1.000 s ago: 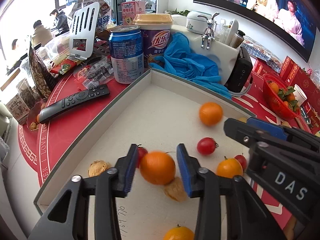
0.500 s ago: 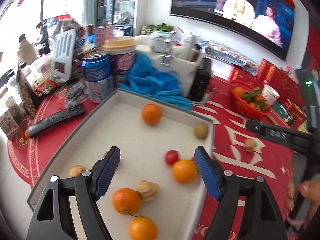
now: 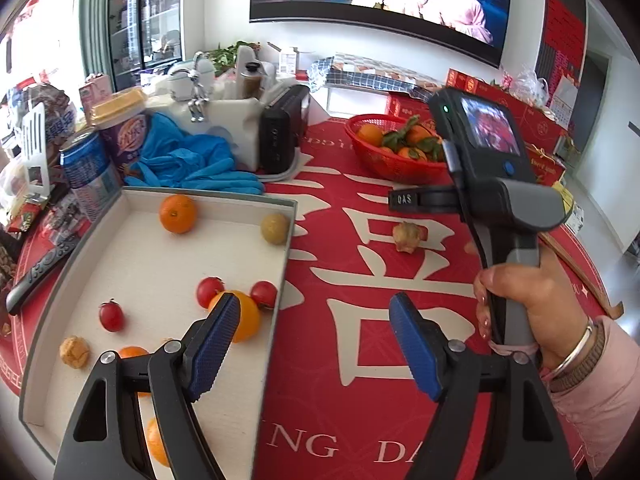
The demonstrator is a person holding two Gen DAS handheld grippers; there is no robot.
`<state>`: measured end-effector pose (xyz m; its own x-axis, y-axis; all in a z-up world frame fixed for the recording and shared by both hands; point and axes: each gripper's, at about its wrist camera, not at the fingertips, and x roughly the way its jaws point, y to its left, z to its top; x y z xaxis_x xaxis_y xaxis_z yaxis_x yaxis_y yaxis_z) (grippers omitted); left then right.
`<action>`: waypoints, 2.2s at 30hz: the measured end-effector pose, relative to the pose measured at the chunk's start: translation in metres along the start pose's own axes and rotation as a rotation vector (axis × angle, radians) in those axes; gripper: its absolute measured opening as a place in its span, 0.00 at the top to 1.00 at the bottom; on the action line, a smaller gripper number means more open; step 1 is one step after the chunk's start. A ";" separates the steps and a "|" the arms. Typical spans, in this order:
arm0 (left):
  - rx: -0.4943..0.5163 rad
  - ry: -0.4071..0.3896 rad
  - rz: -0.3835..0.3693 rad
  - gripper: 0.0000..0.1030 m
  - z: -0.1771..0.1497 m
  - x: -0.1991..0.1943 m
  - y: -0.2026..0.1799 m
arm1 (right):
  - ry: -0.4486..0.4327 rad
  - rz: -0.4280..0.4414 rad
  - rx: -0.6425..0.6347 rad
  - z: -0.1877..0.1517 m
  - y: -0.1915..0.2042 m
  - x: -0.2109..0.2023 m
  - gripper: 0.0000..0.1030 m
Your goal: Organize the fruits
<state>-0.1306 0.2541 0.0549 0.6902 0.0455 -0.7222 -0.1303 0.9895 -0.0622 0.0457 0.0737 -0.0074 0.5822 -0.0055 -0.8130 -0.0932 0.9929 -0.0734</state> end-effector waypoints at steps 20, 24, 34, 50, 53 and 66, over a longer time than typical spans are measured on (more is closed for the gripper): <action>0.153 0.139 0.049 0.22 0.029 0.077 -0.088 | -0.108 0.169 0.085 -0.122 -0.101 -0.098 0.72; 0.127 0.176 0.081 0.23 0.036 0.105 -0.093 | -0.134 0.212 0.085 -0.125 -0.107 -0.108 0.72; 0.103 0.152 0.033 0.74 0.028 0.096 -0.091 | -0.128 0.209 0.075 -0.130 -0.111 -0.107 0.72; 0.136 0.092 0.034 0.73 -0.040 0.029 -0.068 | -0.068 0.182 -0.053 -0.141 -0.065 -0.094 0.72; 0.137 0.091 0.034 0.73 -0.040 0.030 -0.068 | -0.073 0.171 -0.073 -0.140 -0.059 -0.094 0.72; 0.134 0.092 0.037 0.73 -0.040 0.029 -0.069 | -0.074 0.171 -0.066 -0.140 -0.060 -0.094 0.72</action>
<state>-0.1298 0.1820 0.0108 0.6177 0.0761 -0.7828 -0.0541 0.9971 0.0543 -0.1169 -0.0024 -0.0075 0.6112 0.1740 -0.7721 -0.2474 0.9687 0.0225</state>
